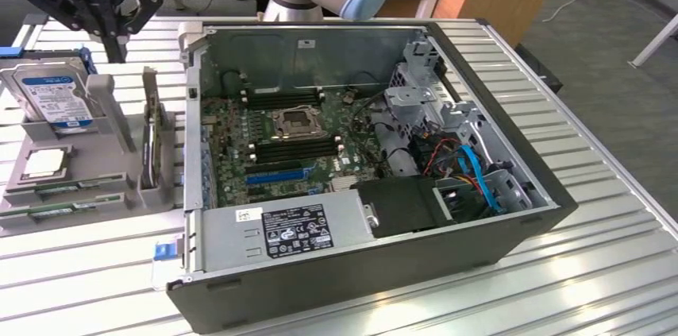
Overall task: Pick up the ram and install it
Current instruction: 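Reach for the ram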
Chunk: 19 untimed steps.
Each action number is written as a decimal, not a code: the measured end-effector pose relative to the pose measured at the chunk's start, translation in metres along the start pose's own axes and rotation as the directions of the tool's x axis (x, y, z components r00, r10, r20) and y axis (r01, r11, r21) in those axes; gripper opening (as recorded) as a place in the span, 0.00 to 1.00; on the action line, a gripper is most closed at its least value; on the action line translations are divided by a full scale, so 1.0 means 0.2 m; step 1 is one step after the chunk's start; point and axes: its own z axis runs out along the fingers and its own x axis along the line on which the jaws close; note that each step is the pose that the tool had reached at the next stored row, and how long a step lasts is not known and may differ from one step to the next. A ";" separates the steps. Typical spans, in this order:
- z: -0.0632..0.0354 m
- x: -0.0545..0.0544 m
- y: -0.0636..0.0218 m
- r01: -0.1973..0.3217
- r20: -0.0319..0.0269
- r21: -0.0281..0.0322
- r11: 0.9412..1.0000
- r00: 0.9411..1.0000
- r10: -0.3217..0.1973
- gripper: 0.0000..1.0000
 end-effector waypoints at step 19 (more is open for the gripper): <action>0.013 0.11 -0.005 0.000 -0.002 0.000 1.000 1.000 0.000 0.10</action>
